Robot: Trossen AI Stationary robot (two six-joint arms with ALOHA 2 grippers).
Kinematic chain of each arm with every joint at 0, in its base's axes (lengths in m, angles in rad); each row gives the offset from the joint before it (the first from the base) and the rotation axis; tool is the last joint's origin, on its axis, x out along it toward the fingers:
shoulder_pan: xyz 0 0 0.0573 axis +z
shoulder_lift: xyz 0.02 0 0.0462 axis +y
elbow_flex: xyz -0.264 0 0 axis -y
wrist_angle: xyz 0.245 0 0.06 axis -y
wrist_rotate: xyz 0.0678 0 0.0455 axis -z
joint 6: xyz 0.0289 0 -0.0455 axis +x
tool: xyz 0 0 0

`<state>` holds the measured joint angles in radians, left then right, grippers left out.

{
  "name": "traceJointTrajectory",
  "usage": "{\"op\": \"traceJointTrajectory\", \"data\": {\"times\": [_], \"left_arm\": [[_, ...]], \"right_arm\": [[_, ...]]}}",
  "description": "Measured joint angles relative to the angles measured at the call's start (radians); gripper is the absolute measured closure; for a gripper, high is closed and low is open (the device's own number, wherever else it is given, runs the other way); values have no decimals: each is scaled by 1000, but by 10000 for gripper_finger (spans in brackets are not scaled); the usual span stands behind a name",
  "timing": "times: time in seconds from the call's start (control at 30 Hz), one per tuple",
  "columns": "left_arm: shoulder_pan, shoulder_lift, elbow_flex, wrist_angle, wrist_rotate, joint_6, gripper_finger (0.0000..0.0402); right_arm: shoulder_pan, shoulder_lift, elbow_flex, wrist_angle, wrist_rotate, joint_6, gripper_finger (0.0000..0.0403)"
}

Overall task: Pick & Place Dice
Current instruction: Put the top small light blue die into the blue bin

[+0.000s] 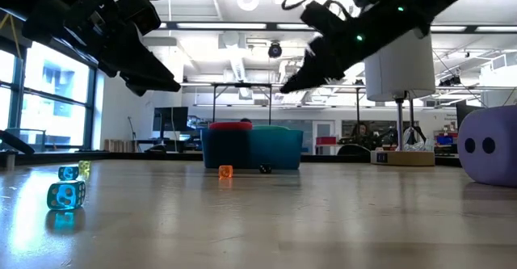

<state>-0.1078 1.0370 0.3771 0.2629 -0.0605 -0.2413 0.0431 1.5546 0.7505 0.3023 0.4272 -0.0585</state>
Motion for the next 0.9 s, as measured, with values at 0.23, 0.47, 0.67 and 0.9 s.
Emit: {"op": "traceJointTrajectory", "data": {"times": [0.23,0.47,0.67,0.9], "left_arm": [[0,0,0,0,0,5,260],[0,0,0,0,0,5,260],[0,0,0,0,0,5,260],[0,0,0,0,0,5,260]], "right_arm": [[-118,12,1,53,-32,28,354],[-170,26,2,60,-116,61,353],[-170,26,2,54,-121,57,353],[-175,59,2,81,-123,55,334]]}}
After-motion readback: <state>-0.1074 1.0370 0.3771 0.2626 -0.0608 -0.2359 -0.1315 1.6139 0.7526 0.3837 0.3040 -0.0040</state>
